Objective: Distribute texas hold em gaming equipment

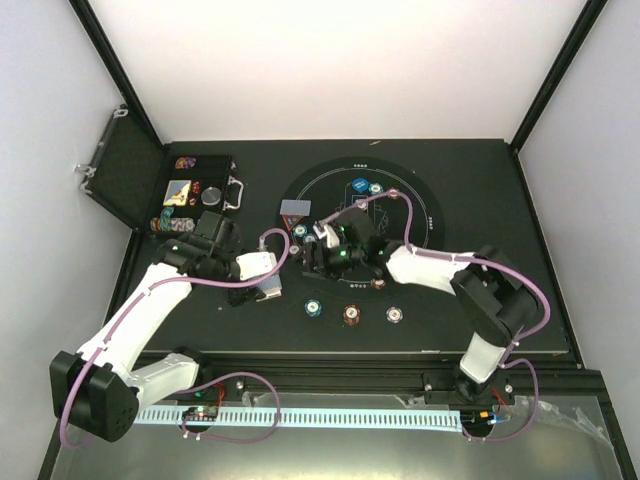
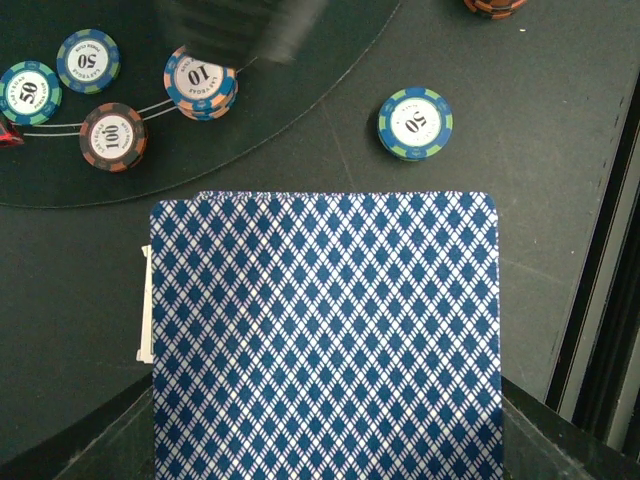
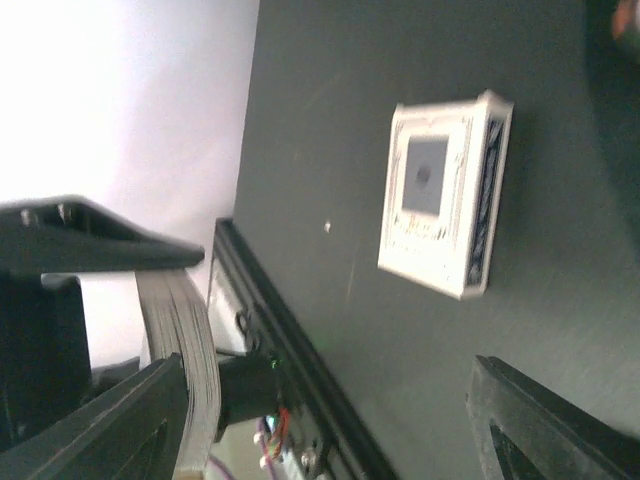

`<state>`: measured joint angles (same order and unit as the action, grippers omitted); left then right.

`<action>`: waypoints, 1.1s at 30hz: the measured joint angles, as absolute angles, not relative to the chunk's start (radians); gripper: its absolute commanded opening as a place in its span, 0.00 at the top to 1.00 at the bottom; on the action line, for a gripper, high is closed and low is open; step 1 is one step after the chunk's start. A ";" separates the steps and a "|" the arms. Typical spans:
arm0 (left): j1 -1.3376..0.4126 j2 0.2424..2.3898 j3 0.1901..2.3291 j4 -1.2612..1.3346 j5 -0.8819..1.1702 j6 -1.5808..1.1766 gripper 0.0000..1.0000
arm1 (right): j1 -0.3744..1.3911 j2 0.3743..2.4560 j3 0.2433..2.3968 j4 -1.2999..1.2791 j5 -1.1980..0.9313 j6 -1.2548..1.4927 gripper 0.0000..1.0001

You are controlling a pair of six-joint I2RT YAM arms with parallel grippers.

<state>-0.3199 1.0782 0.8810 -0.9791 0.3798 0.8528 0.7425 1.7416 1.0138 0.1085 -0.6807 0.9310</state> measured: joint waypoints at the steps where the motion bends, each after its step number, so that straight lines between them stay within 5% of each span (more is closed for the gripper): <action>1: -0.320 1.078 0.883 -0.978 0.382 0.852 0.98 | 0.758 1.731 0.979 0.139 -0.689 0.954 0.20; 13: -0.320 1.081 0.883 -0.979 0.387 0.852 0.98 | 0.859 1.678 0.782 0.494 -0.744 1.152 0.18; 33: -0.320 1.081 0.884 -0.980 0.390 0.852 0.98 | 0.930 1.866 0.963 0.660 -0.797 1.267 0.32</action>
